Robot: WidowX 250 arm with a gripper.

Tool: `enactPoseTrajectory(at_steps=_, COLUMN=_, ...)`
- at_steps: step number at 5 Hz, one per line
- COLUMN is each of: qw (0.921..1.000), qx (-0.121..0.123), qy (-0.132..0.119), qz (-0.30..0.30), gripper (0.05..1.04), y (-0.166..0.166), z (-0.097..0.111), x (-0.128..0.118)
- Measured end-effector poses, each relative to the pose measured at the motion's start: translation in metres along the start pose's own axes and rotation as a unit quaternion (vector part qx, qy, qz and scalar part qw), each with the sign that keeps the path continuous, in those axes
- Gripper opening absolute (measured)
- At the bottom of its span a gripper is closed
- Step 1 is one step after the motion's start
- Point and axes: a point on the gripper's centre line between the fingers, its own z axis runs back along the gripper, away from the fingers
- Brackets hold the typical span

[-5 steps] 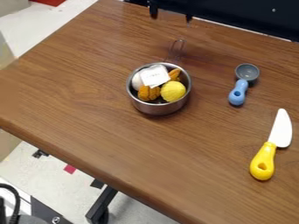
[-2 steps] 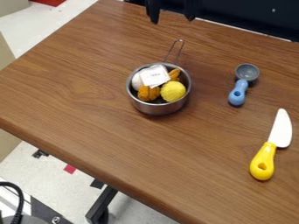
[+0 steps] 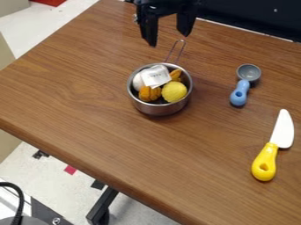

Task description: Move yellow object to left bottom of silver pot

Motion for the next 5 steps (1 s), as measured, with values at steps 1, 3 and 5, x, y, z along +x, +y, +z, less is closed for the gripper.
enactPoseTrajectory(at_steps=1, qw=0.9989, qx=-0.016, qy=-0.009, qz=0.044, gripper=0.998, y=0.01, z=-0.009, x=-0.012)
enactPoseTrajectory(at_steps=3, qw=0.9952, qx=-0.013, qy=-0.022, qz=0.094, gripper=0.998, y=0.016, z=-0.027, x=-0.033)
enactPoseTrajectory(at_steps=5, qw=0.9896, qx=-0.017, qy=-0.025, qz=0.141, gripper=0.998, y=0.022, z=-0.041, x=-0.041)
